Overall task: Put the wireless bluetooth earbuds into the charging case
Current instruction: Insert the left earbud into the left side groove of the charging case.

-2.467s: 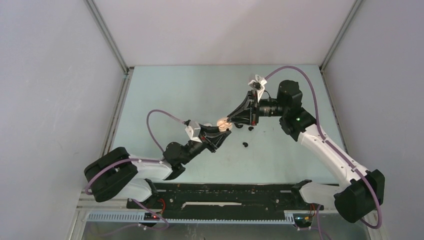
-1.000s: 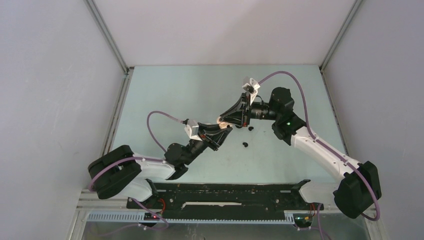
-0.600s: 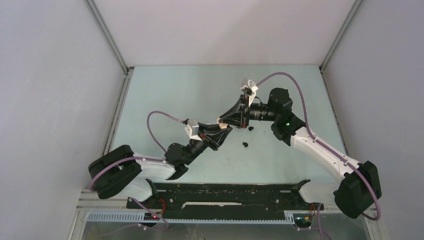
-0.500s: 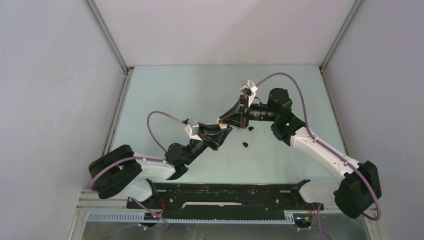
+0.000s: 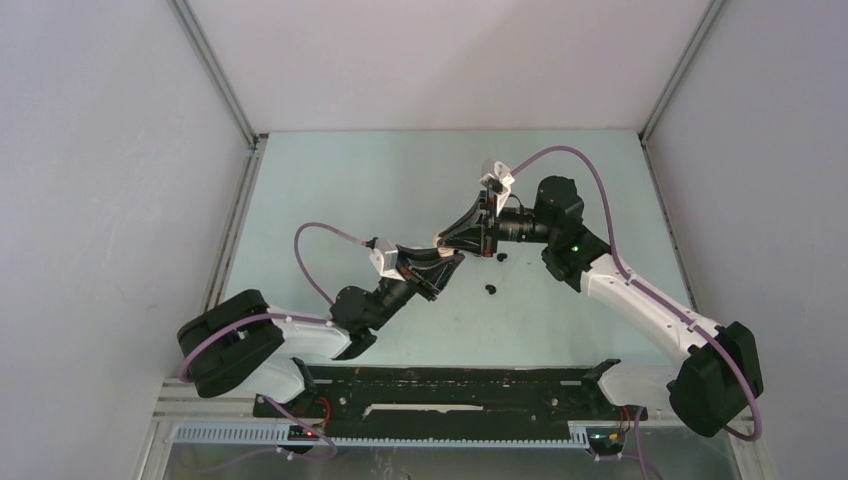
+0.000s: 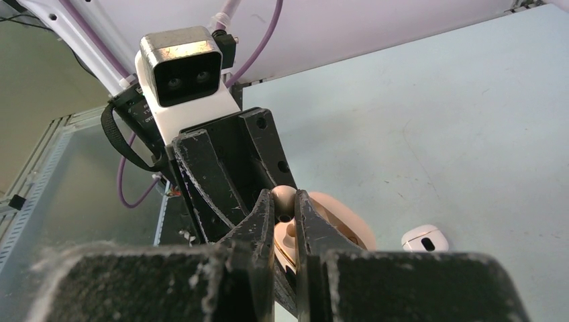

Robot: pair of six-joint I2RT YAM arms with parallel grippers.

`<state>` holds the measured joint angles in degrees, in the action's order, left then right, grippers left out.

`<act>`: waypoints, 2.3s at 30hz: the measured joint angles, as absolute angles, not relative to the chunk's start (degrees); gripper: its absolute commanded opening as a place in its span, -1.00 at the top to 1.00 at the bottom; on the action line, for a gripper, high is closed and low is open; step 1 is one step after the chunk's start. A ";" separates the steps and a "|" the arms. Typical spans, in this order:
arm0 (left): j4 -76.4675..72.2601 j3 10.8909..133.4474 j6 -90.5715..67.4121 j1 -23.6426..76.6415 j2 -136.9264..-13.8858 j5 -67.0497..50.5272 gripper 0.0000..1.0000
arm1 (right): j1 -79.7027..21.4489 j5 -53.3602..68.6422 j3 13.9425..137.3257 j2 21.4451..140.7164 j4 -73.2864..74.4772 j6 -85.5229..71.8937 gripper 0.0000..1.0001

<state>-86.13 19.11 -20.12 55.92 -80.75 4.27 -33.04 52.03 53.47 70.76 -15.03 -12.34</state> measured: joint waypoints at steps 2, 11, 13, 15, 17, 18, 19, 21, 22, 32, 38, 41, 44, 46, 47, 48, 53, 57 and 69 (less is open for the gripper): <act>-86.04 19.11 -20.12 55.92 -80.75 4.34 1.00 | -33.06 52.01 53.47 70.76 -14.85 -11.97 1.00; -86.00 19.11 -20.12 55.92 -80.75 4.36 1.00 | -33.04 52.01 53.36 70.74 -14.90 -11.75 1.00; -86.00 19.11 -20.12 55.92 -80.75 4.34 1.00 | -33.01 51.90 53.34 70.74 -14.90 -11.75 1.00; -86.00 19.11 -20.12 55.94 -80.75 4.36 1.00 | -32.86 51.62 53.32 70.74 -14.90 -11.75 1.00; -86.00 19.11 -20.10 55.94 -80.75 4.38 1.00 | -32.77 51.62 53.30 70.74 -14.92 -11.75 1.00; -86.00 19.11 -20.10 55.94 -80.75 4.40 1.00 | -32.75 51.64 53.30 70.74 -14.94 -11.75 1.00; -85.97 19.11 -20.10 55.94 -80.75 4.45 1.00 | -32.73 51.64 53.30 70.74 -14.94 -11.75 1.00; -85.97 19.11 -20.08 55.99 -80.73 4.58 1.00 | -32.69 51.66 53.30 70.72 -14.94 -11.75 1.00; -86.00 19.11 -20.08 56.03 -80.73 4.64 1.00 | -32.62 51.72 53.30 70.70 -14.92 -11.77 1.00; -86.08 19.11 -20.05 56.03 -80.68 5.69 1.00 | -32.34 53.60 52.88 70.54 -15.20 -12.01 1.00; -86.21 19.11 -20.05 56.14 -80.62 5.72 1.00 | -32.53 54.06 52.31 70.54 -15.14 -12.01 1.00; -86.21 19.11 -20.05 56.14 -80.62 5.67 1.00 | -32.58 54.02 52.31 70.54 -15.16 -12.03 1.00; -86.21 19.11 -20.01 56.14 -80.62 5.69 1.00 | -32.67 53.76 52.31 70.54 -15.16 -12.01 0.91; -86.19 19.11 -19.94 56.12 -80.60 5.72 1.00 | -32.77 53.45 52.31 70.54 -15.09 -11.94 0.78; -86.17 19.11 -19.92 56.12 -80.58 5.74 1.00 | -32.77 53.23 52.31 70.54 -15.03 -11.92 0.73; -86.15 19.11 -19.90 56.12 -80.58 5.76 1.00 | -32.77 53.06 52.31 70.54 -14.94 -11.88 0.69; -85.97 19.11 -19.88 56.12 -80.58 5.82 1.00 | -32.34 52.75 52.31 70.57 -14.79 -11.99 0.53; -85.97 19.11 -19.88 56.12 -80.58 5.87 1.00 | -31.44 53.21 52.31 70.54 -14.87 -12.08 0.41; -86.26 19.11 -19.92 56.12 -80.62 5.74 1.00 | -29.93 53.78 52.29 70.48 -14.92 -12.36 0.38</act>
<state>-86.26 19.11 -19.92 56.12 -80.62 5.74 -29.93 53.78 52.29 70.48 -14.92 -12.36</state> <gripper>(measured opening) 0.305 0.304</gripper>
